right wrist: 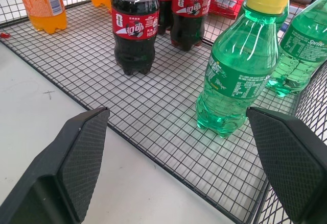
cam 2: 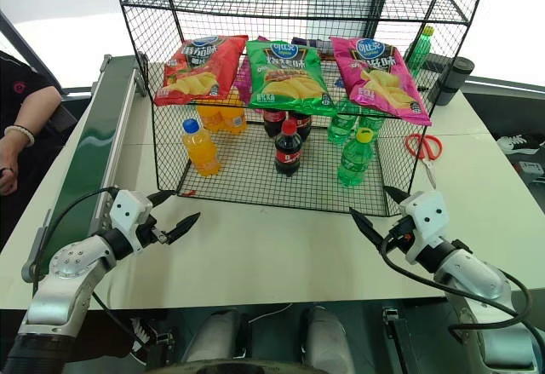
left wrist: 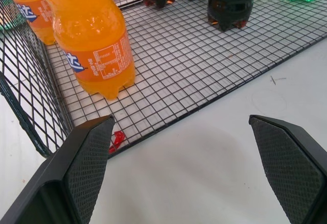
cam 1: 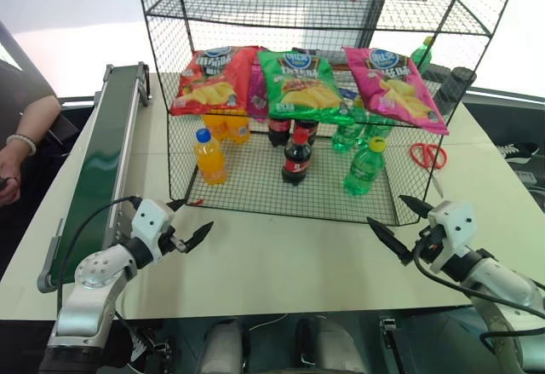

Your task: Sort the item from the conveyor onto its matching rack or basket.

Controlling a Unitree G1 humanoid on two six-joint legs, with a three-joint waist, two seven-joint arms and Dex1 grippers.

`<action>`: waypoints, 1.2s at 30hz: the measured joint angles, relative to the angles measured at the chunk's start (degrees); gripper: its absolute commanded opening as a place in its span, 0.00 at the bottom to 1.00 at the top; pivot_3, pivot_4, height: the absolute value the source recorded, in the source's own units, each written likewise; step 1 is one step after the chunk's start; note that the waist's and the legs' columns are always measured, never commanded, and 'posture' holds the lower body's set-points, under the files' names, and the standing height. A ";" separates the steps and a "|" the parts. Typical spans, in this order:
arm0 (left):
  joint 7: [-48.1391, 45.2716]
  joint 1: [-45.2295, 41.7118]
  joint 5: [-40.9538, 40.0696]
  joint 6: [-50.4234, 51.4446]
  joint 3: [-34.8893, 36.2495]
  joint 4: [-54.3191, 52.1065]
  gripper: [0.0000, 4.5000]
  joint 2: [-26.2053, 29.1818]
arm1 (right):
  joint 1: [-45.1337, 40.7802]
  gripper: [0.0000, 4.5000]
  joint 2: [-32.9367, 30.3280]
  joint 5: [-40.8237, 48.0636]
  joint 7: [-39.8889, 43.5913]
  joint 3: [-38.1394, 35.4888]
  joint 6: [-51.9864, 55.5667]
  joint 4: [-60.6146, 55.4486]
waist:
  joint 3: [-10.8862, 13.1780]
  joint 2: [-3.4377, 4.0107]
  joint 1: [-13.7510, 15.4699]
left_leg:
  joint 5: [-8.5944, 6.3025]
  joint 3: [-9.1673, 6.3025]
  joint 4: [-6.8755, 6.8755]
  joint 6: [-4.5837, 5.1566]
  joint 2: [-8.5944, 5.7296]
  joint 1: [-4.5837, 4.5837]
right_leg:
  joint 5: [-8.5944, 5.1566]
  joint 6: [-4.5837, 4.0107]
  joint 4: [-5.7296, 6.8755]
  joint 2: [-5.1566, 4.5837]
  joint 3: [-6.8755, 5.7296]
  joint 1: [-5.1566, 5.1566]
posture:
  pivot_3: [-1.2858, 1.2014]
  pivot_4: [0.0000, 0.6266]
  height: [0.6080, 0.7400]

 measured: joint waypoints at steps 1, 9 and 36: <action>0.00 0.00 0.00 0.00 0.00 0.00 1.00 0.00 | -0.01 0.99 0.00 0.00 0.00 0.01 0.00 0.00 | 0.00 0.00 0.00 | 0.00 0.00 0.00 0.00 0.00 0.00 | 0.00 0.00 0.00 0.00 0.00 0.00 | 0.52 0.24 0.96; 0.58 0.09 0.37 -0.08 0.00 0.00 1.00 0.00 | -0.26 0.99 0.00 0.01 -0.30 0.86 1.07 -0.09 | 0.00 0.00 -0.01 | 0.00 0.00 0.00 0.00 0.00 0.00 | 0.00 0.00 0.01 0.00 0.00 0.00 | 0.52 0.24 0.96; 2.05 -0.31 1.33 -0.15 -0.01 0.00 1.00 -0.36 | -1.88 0.99 0.01 -0.87 0.18 1.83 0.57 0.82 | -0.01 -0.01 -0.01 | 0.00 0.00 0.02 0.00 0.00 0.01 | 0.00 0.00 0.02 0.00 0.00 0.01 | 0.52 0.24 0.96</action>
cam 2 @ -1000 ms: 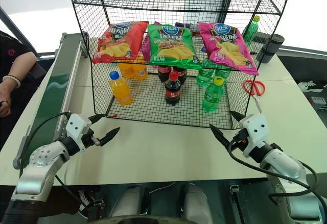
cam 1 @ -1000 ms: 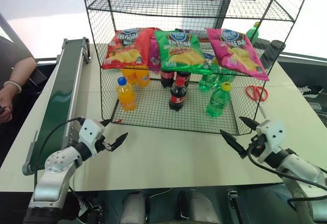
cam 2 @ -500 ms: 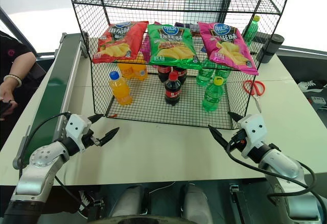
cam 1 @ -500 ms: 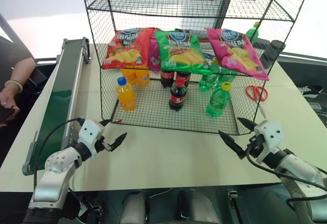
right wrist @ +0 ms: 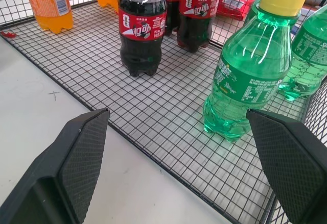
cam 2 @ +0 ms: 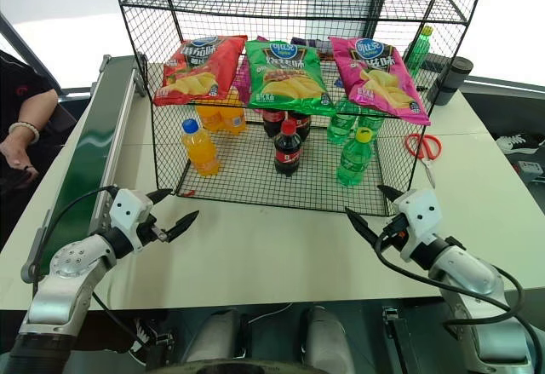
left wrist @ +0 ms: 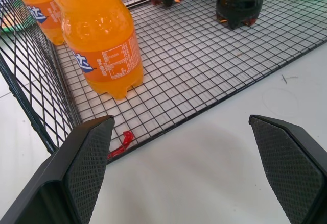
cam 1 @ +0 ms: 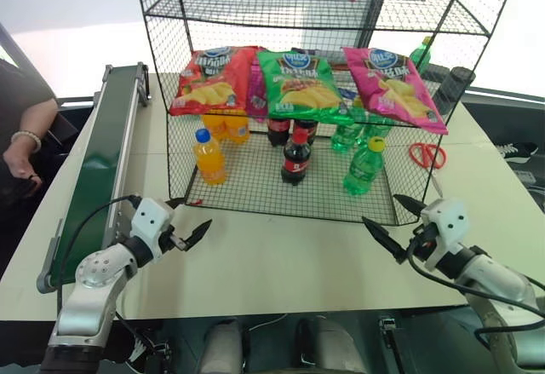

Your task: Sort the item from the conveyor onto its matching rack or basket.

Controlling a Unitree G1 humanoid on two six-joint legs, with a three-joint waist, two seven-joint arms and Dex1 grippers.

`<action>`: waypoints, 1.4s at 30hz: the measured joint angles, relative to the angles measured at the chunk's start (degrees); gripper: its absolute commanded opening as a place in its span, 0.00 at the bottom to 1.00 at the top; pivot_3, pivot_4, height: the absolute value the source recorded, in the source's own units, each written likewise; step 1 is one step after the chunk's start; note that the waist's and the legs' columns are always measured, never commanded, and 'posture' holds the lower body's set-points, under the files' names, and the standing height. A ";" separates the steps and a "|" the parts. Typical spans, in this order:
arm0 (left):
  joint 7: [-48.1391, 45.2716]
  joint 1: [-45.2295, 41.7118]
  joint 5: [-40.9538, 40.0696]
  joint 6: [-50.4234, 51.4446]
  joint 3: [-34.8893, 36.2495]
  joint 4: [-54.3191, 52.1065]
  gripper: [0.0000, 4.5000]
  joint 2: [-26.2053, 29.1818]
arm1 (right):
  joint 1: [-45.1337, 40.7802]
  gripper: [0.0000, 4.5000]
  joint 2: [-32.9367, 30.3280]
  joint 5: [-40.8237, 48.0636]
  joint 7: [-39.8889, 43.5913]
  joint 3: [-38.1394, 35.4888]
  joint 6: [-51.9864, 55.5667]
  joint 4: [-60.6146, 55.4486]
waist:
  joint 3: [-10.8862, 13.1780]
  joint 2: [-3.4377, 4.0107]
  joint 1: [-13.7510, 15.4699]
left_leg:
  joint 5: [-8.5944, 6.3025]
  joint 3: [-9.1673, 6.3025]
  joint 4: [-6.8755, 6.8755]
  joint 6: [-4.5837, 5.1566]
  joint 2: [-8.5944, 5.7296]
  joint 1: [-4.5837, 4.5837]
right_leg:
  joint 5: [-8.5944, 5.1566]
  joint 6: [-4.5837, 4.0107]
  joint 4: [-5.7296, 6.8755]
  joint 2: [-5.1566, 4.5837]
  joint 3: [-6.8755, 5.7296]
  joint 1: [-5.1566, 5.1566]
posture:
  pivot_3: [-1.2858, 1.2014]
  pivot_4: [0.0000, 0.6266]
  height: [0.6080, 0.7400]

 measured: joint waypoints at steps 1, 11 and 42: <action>0.13 -0.02 0.00 0.01 0.00 0.00 1.00 -0.05 | -0.17 0.99 0.00 -0.08 0.04 0.05 -0.09 0.38 | 0.00 0.00 0.00 | 0.00 0.00 0.00 0.00 0.00 0.00 | 0.00 0.00 0.00 0.00 0.00 0.00 | 0.52 0.24 0.96; 0.44 -0.03 0.04 0.05 -0.03 0.00 1.00 -0.01 | -0.31 0.99 0.02 -0.22 0.43 0.19 -0.82 0.54 | 0.00 0.00 0.00 | 0.00 0.00 0.03 0.00 0.00 0.00 | 0.00 0.00 0.02 0.00 0.00 0.00 | 0.52 0.24 0.96; 0.52 -0.48 0.07 -0.16 -0.28 0.16 1.00 0.05 | -2.59 0.99 -0.11 -0.28 1.49 0.73 -0.40 1.48 | 0.00 0.00 -0.01 | 0.00 0.00 0.12 0.00 0.00 -0.01 | 0.00 0.00 0.07 0.00 0.00 0.01 | 0.52 0.24 0.96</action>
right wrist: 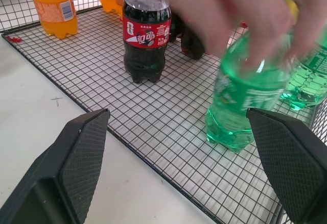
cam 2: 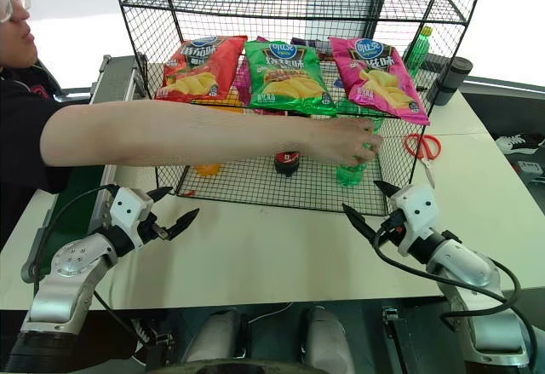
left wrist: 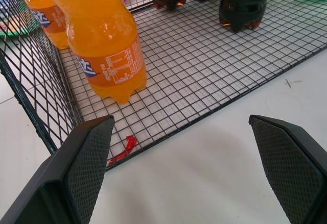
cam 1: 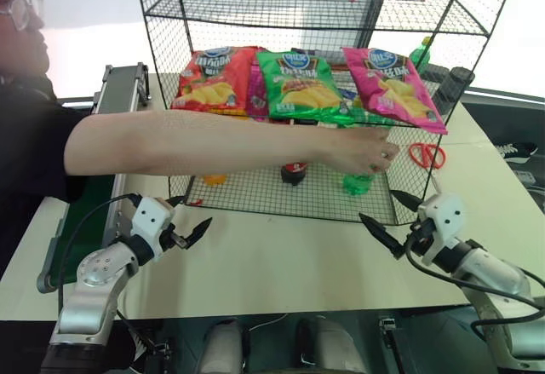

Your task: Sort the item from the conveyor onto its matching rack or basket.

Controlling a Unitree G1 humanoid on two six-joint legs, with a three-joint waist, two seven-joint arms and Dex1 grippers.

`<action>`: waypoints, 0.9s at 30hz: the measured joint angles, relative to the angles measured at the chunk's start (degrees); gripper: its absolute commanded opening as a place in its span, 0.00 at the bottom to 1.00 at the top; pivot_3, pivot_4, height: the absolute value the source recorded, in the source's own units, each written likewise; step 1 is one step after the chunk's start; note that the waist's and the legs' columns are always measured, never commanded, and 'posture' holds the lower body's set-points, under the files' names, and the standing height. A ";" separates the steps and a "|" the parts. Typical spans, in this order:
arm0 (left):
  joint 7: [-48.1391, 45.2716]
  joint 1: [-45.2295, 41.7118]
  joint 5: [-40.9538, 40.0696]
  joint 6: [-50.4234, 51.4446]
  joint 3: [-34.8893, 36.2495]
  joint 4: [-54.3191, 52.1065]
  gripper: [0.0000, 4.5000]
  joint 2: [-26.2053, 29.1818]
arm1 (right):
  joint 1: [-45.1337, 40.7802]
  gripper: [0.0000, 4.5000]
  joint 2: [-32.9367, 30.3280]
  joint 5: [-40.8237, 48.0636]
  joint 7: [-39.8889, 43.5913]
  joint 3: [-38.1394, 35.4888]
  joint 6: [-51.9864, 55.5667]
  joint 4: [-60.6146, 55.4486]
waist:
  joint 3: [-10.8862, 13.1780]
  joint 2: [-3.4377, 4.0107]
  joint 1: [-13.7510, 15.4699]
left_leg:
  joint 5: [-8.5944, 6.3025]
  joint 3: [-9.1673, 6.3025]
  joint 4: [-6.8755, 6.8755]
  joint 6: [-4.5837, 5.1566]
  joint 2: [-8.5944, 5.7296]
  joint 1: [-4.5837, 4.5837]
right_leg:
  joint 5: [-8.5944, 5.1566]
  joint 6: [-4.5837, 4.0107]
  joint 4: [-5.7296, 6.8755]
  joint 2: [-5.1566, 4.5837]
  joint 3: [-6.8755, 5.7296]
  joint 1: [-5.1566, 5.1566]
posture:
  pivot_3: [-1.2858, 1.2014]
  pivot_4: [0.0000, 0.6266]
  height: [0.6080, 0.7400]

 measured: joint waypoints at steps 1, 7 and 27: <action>0.00 0.00 0.00 0.00 0.00 0.00 1.00 0.00 | -0.10 0.99 0.00 -0.01 0.00 0.04 0.00 0.00 | 0.00 0.00 0.00 | 0.00 0.00 0.00 0.00 0.00 0.00 | 0.00 0.00 0.00 0.00 0.00 0.00 | 0.52 0.24 0.96; 0.14 -0.04 -0.09 0.00 0.04 0.00 1.00 -0.03 | -0.13 0.99 0.02 -0.50 0.19 1.08 -0.55 1.38 | 0.00 0.00 0.00 | 0.00 0.00 0.02 0.00 0.00 0.00 | 0.00 0.00 0.00 0.00 0.00 0.00 | 0.52 0.24 0.96; 0.94 -0.33 -4.10 2.74 4.04 -2.45 1.00 -0.60 | -0.35 0.99 1.06 -1.25 -0.40 2.08 -1.96 1.85 | 0.00 0.00 -0.09 | 0.00 0.00 0.04 0.00 0.01 0.00 | 0.00 0.00 0.03 0.00 0.01 0.01 | 0.52 0.24 0.96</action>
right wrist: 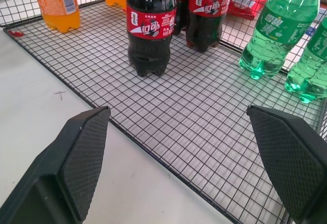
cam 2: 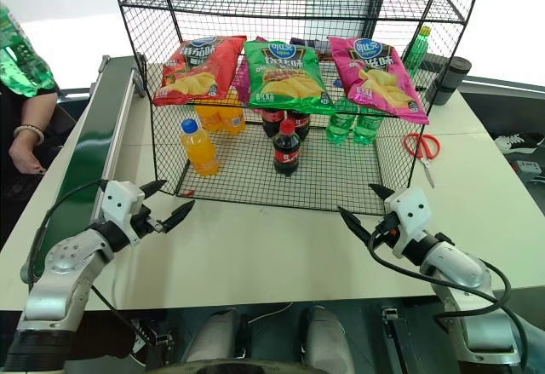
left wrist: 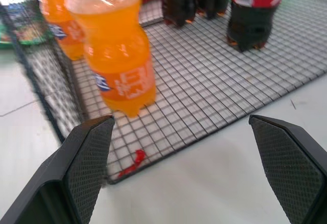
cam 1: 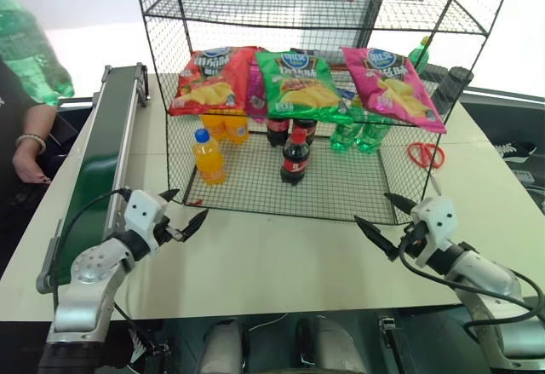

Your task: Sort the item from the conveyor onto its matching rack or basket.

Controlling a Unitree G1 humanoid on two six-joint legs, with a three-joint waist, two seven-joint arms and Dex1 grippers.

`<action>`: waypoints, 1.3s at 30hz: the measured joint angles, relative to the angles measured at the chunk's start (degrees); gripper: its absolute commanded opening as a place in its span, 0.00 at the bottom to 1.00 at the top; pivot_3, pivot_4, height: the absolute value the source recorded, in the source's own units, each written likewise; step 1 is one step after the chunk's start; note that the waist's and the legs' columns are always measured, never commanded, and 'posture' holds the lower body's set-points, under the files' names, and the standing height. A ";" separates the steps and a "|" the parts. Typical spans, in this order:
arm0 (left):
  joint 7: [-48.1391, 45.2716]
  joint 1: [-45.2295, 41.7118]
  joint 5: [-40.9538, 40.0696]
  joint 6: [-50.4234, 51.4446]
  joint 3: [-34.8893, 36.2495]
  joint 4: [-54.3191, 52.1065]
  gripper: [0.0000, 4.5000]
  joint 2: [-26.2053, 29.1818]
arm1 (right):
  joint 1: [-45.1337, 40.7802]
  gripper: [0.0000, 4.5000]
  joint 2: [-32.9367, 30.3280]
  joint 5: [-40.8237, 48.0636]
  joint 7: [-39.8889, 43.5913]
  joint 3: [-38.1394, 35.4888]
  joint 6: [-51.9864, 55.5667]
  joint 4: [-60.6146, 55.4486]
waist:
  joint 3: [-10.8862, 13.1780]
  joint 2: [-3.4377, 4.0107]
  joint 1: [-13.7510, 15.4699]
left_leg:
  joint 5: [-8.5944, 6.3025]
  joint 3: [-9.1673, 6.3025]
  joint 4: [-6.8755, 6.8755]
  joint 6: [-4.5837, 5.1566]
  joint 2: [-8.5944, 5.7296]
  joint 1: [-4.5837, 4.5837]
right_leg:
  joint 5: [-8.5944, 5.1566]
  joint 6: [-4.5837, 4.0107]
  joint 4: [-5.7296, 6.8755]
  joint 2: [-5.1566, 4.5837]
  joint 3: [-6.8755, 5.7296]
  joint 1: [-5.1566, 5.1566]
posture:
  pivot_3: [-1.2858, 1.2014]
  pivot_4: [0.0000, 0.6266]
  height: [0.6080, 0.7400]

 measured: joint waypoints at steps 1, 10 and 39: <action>0.31 0.28 -0.51 0.22 0.64 -0.31 1.00 0.00 | -0.39 0.99 0.03 -0.05 0.00 0.26 0.00 0.04 | 0.00 0.00 0.01 | 0.00 0.00 0.00 0.00 0.00 0.00 | 0.00 0.00 0.00 0.00 0.00 0.00 | 0.52 0.24 0.96; 10.06 -0.74 -6.00 3.79 11.14 0.84 1.00 -4.68 | -4.10 0.99 0.42 -0.07 0.21 3.49 0.99 -0.64 | -0.01 -0.04 0.08 | 0.00 -0.04 0.08 0.00 -0.01 -0.02 | 0.01 0.01 0.03 -0.01 0.00 0.03 | 0.52 0.24 0.96; 23.94 -4.97 -2.79 -4.93 19.91 15.16 1.00 -7.43 | -7.33 0.99 5.15 -1.10 1.20 20.07 3.04 -9.57 | -0.26 -0.47 0.02 | 0.00 -0.10 0.15 -0.01 -0.02 -0.05 | 0.01 0.00 0.07 -0.09 -0.07 0.03 | 0.52 0.24 0.96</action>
